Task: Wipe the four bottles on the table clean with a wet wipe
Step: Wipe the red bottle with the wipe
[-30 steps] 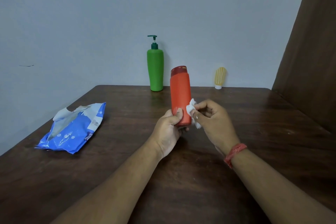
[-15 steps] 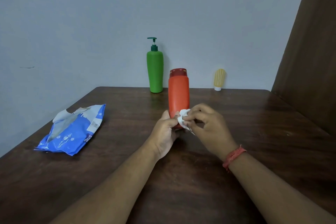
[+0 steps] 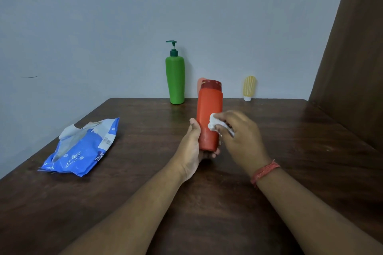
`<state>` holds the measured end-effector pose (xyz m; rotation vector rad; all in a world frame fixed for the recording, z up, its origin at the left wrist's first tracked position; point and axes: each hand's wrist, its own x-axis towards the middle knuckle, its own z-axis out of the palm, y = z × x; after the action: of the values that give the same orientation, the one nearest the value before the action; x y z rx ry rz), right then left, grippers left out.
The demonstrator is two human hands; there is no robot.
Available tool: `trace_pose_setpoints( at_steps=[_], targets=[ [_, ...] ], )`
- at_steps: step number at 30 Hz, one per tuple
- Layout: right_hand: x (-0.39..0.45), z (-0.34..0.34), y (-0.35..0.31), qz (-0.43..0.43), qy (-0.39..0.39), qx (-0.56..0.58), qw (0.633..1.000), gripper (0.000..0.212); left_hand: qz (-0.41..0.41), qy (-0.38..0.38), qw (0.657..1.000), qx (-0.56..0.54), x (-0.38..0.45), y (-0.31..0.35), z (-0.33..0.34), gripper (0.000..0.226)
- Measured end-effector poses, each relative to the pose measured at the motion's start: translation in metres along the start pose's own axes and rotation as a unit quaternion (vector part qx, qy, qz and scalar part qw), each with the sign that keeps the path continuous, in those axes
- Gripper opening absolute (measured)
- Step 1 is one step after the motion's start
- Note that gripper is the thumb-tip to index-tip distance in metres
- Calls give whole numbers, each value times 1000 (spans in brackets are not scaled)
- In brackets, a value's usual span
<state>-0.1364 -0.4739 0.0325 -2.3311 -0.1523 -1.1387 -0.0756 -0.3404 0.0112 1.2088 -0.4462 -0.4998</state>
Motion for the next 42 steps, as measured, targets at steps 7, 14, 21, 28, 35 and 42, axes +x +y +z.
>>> trace_pose_setpoints(
  at_steps=[7, 14, 21, 28, 35, 42],
  targets=[
    [-2, -1, -4, -78, -13, -17, 997, 10, -4, 40, 999, 17, -2, 5, -2, 78],
    [-9, -2, -10, -72, -59, 24, 995, 13, -6, 58, 998, -36, -5, 13, -2, 76],
    [-4, 1, -15, 227, 28, 267, 936, 15, -16, 37, 999, -23, -8, 12, 7, 65],
    [-5, 6, -21, 289, -29, 349, 891, 4, -17, 68, 997, -19, -5, 10, -1, 71],
    [-8, -1, -19, 281, -94, 385, 874, 12, -31, 85, 996, -28, -6, 12, 0, 68],
    [-5, 9, -15, 179, 14, 214, 960, 15, -32, 81, 992, -92, -5, 15, 3, 65]
  ],
)
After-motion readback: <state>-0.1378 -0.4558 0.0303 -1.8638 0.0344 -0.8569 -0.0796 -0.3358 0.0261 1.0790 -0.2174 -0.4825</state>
